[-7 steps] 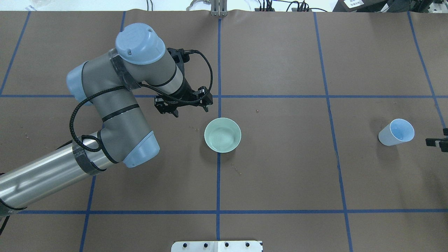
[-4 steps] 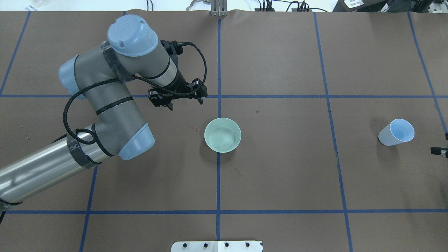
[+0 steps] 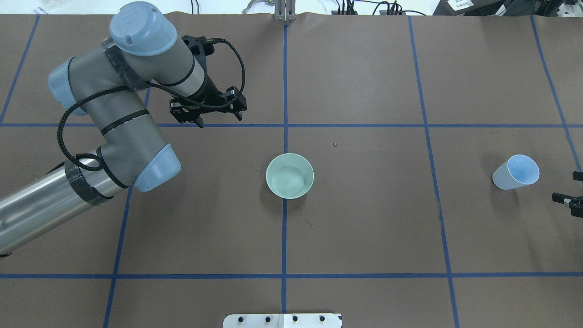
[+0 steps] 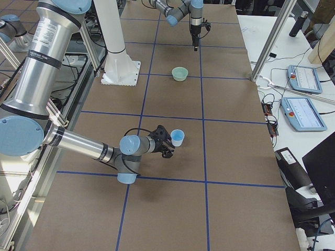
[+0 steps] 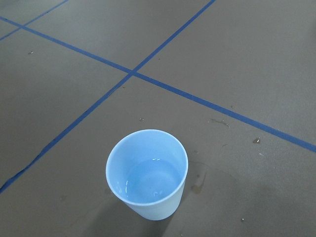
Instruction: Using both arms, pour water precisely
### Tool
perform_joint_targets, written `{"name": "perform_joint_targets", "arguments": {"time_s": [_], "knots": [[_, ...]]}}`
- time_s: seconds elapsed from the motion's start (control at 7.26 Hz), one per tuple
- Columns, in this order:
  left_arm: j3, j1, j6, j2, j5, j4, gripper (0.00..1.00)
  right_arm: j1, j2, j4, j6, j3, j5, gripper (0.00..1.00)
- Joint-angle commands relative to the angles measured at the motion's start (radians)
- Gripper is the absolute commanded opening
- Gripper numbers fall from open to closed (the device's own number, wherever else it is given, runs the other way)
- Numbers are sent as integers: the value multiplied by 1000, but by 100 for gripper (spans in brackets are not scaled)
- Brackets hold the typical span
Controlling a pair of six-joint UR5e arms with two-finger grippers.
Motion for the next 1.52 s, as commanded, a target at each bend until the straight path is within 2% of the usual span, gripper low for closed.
{"name": "perform_joint_targets", "arguments": {"time_s": [0.0,0.14,0.41,0.83,1.38], "knots": [[-2,-11,2,1,0,0,100,-82,41,43,2,-55,-64,98],[-5,-11,2,1,-2,0,100,-143,69,43,1,-77,-125,98],[-5,-18,2,1,-2,0,100,-192,92,80,2,-98,-188,98],[-6,-29,2,1,-2,2,100,-206,118,180,-5,-166,-239,95],[-11,-31,2,1,-2,2,100,-206,146,181,-2,-172,-283,95]]}}
